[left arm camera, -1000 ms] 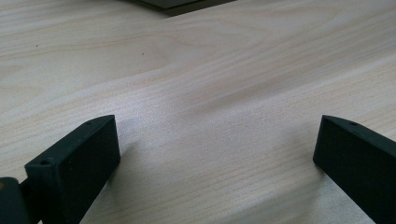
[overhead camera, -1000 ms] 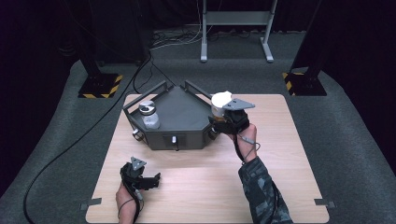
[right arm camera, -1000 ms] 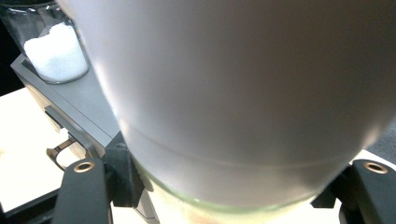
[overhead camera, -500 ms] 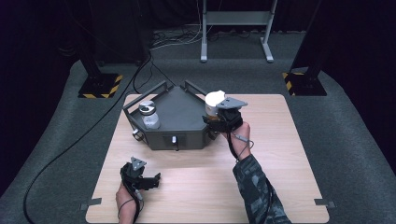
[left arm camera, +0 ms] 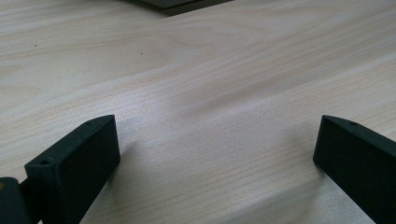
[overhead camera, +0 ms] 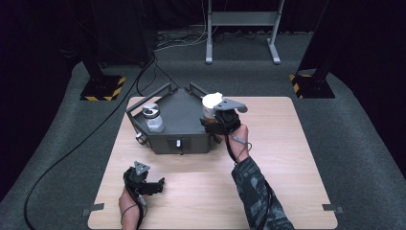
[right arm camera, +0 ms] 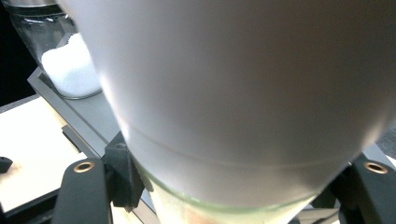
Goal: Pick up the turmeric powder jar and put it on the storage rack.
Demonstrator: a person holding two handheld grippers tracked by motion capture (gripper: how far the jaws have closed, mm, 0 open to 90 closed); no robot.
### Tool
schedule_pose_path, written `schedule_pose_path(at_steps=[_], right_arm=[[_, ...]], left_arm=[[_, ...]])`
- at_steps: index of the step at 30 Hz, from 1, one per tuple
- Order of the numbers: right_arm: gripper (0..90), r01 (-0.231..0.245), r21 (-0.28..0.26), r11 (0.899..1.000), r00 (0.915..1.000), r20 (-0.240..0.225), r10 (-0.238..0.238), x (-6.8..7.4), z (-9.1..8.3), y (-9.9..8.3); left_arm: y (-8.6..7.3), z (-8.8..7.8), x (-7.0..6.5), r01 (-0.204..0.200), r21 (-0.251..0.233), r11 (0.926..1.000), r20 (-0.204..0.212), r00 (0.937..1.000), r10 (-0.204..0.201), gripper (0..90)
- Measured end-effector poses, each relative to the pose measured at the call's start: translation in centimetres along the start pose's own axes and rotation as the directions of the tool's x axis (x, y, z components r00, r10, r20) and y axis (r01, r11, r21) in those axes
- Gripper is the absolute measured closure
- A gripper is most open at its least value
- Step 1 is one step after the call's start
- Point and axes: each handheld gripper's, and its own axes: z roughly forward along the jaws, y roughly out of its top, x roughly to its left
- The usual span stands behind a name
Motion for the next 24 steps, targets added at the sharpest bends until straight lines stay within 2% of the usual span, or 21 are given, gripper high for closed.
schedule_pose_path(at_steps=[24], right_arm=[[29.9, -0.001, 0.004, 1.0, 0.9999, -0.015, 0.001, 0.2, 1.8, 0.6]], left_arm=[[0.0, 0.0, 0.0, 0.0, 0.0, 1.0, 0.001, 1.0, 0.0, 0.3]])
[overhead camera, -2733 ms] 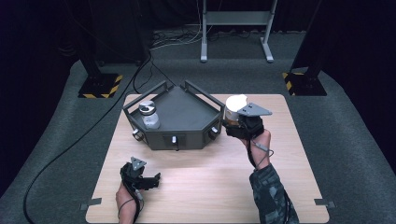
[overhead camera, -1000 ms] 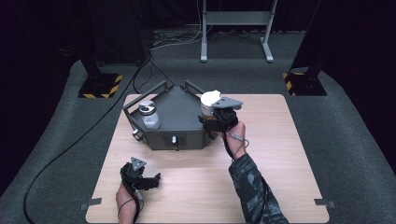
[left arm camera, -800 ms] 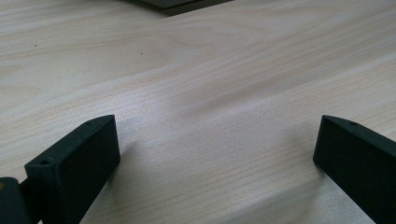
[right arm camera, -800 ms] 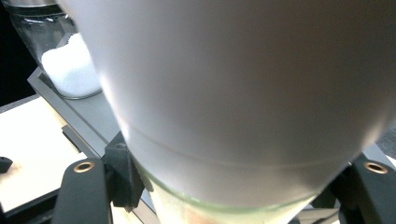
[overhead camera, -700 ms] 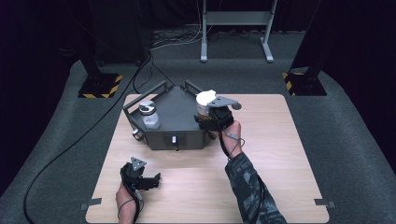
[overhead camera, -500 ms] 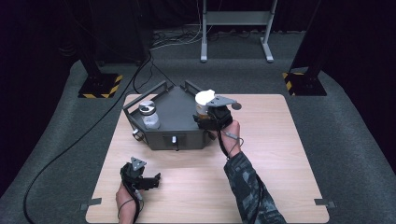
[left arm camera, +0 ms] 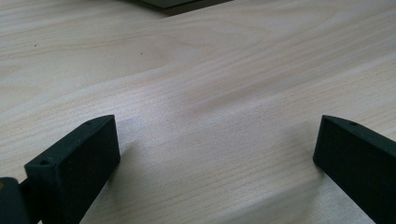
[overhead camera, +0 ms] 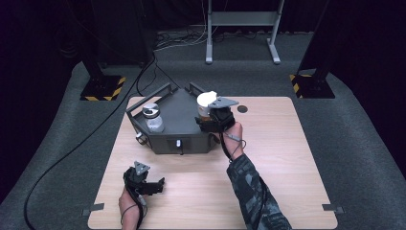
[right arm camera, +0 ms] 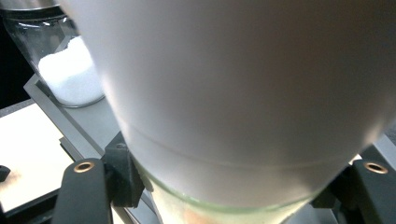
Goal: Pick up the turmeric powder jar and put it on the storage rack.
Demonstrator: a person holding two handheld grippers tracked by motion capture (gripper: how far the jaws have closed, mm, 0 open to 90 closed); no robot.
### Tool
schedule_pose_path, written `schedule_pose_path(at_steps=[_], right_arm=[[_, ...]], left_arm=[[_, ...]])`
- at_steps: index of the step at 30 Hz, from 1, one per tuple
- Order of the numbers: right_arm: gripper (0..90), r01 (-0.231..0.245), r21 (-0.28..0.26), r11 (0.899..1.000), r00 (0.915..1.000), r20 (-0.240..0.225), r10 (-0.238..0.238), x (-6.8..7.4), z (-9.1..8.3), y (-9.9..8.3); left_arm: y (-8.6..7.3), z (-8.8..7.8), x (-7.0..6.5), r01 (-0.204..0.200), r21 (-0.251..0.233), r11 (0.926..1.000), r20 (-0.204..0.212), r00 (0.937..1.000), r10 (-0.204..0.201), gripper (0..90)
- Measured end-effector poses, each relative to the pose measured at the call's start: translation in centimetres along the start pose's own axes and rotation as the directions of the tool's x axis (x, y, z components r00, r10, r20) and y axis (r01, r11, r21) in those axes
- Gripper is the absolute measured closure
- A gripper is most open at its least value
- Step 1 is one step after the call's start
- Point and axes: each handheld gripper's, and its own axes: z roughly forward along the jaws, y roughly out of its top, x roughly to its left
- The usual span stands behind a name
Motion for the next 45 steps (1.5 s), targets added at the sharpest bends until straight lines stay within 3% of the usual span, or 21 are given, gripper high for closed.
schedule_pose_path(at_steps=[29, 45], right_arm=[[29.9, -0.015, 0.017, 1.0, 0.9996, -0.026, 0.015, 0.0, 2.7, -0.7], [29.9, -0.006, -0.016, 1.0, 0.9999, -0.015, 0.006, 0.3, 2.4, -1.8]], left_arm=[[0.0, 0.0, 0.0, 0.0, 0.0, 1.0, 0.0, 1.0, 0.0, 0.4], [0.0, 0.0, 0.0, -0.003, 0.0, 1.0, 0.001, 1.0, 0.003, 0.3]])
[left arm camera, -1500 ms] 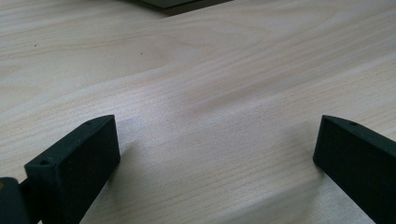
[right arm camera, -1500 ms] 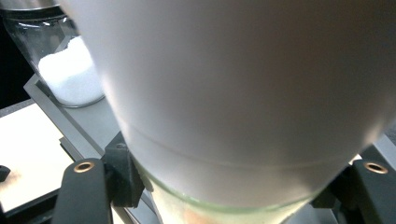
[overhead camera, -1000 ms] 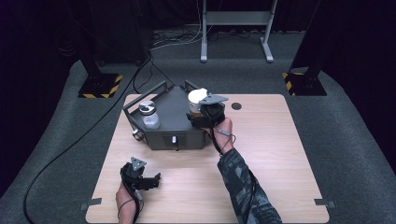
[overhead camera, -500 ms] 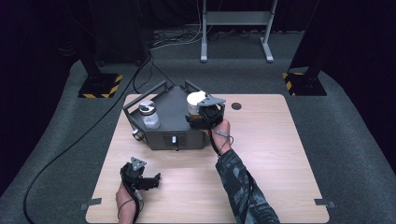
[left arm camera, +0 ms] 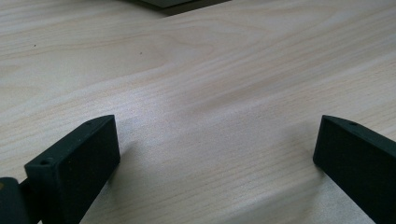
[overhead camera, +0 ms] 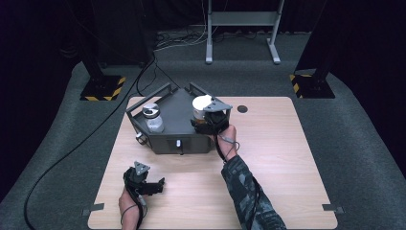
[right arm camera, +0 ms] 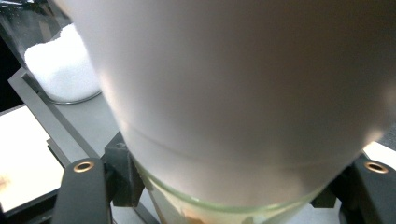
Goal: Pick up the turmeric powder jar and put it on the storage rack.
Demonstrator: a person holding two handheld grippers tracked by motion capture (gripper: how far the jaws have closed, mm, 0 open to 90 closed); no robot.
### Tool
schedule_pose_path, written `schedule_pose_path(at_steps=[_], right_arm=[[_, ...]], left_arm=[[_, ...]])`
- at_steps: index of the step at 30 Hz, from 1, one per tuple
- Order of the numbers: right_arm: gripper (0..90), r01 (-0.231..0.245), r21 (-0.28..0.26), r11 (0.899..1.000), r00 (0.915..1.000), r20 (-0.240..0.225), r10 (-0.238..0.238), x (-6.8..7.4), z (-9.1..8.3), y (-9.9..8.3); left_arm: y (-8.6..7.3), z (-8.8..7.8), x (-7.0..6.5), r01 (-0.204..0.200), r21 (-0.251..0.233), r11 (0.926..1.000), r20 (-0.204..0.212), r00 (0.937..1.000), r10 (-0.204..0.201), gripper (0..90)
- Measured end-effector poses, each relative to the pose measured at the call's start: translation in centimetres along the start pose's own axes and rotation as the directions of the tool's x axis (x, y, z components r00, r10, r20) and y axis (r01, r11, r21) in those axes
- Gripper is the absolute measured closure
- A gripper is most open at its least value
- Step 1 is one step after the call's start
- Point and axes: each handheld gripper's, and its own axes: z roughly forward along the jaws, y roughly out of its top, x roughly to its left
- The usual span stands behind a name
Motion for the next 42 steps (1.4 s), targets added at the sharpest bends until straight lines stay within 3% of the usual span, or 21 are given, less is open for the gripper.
schedule_pose_path(at_steps=[19, 20, 22, 26, 34, 42], right_arm=[[29.2, 0.002, 0.032, 0.999, 1.0, 0.007, -0.002, 0.2, 0.1, 0.6], [26.8, 0.007, 0.03, 1.0, 0.9999, 0.011, -0.007, 0.3, 0.1, 0.6], [7.0, 0.004, 0.027, 1.0, 0.9997, 0.026, -0.004, 0.6, -0.1, 0.7], [0.0, 0.003, 0.08, 0.997, 1.0, 0.008, -0.003, 0.4, -0.6, 1.8], [0.0, 0.03, 0.092, 0.995, 0.9994, 0.016, -0.032, 0.7, -4.7, 0.4], [0.0, 0.015, 0.116, 0.993, 0.9981, 0.057, -0.022, 0.9, -9.9, -4.7]], left_arm=[[0.0, 0.0, 0.0, 0.0, 0.0, 1.0, 0.0, 1.0, 0.0, 0.3], [0.0, 0.0, 0.0, 0.0, 0.0, 1.0, 0.0, 1.0, 0.0, 0.4], [0.0, 0.0, 0.0, 0.0, 0.0, 1.0, 0.0, 1.0, 0.0, 0.3], [0.0, 0.0, 0.0, 0.001, 0.0, 1.0, 0.0, 1.0, -0.001, 0.3], [0.0, 0.0, 0.0, 0.0, 0.0, 1.0, 0.0, 1.0, 0.0, 0.3], [0.0, 0.0, 0.0, 0.001, 0.0, 1.0, 0.0, 1.0, -0.001, 0.3]])
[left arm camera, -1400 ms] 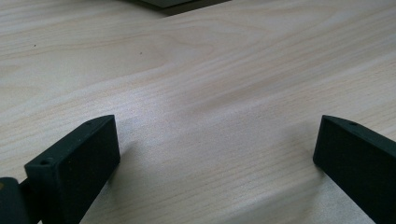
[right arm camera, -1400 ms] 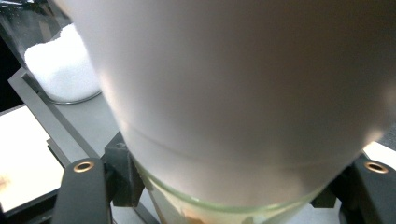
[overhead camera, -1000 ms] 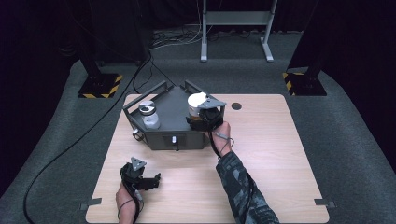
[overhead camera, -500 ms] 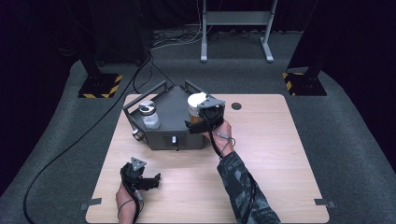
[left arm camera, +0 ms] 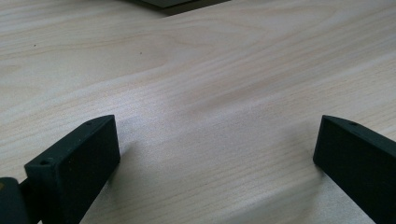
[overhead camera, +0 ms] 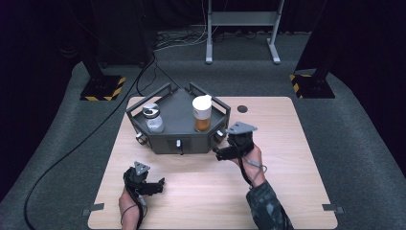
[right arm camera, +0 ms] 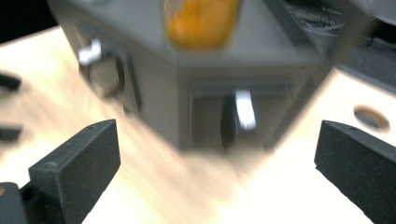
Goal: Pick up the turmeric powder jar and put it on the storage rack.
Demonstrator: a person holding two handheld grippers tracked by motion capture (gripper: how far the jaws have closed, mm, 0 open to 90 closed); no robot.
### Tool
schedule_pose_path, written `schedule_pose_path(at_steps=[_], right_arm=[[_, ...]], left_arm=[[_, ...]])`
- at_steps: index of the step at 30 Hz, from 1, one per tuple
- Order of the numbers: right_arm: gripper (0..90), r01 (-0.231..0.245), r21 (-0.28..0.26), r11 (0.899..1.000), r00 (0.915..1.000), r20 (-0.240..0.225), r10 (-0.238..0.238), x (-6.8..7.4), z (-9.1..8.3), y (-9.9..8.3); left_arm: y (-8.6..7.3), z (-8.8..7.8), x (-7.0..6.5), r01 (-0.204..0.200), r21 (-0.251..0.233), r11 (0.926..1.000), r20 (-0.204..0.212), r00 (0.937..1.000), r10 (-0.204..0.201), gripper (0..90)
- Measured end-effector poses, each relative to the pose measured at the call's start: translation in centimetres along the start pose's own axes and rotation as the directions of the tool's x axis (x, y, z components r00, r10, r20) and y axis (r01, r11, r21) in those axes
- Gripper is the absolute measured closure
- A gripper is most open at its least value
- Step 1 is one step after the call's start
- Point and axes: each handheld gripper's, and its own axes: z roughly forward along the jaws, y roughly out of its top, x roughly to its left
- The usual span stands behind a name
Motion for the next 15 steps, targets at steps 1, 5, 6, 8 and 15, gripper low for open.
schedule_pose_path(at_steps=[1, 5, 6, 8, 15], right_arm=[[0.0, -0.005, 0.006, 1.0, 1.0, 0.008, 0.005, 0.0, -0.5, -1.0], [0.0, -0.044, 0.053, 0.998, 0.9988, 0.025, 0.043, -0.2, -2.4, -5.1], [0.0, -0.058, 0.075, 0.995, 0.9978, 0.037, 0.055, -0.2, -2.7, -6.1], [0.0, -0.088, 0.108, 0.99, 0.9946, 0.064, 0.081, -0.2, -3.5, -7.9], [0.0, -0.191, 0.197, 0.962, 0.9696, 0.191, 0.153, -0.1, -5.8, -12.0]], left_arm=[[0.0, 0.0, 0.0, -0.001, 0.001, 1.0, 0.0, 1.0, 0.001, 0.3], [0.0, 0.0, 0.0, 0.0, 0.0, 1.0, 0.0, 1.0, 0.0, 0.3], [0.0, 0.0, 0.0, 0.0, 0.0, 1.0, 0.0, 1.0, 0.0, 0.3], [0.0, 0.0, 0.0, 0.0, 0.0, 1.0, 0.0, 1.0, 0.0, 0.3], [0.0, 0.0, 0.0, -0.001, 0.001, 1.0, 0.0, 1.0, 0.001, 0.3]])
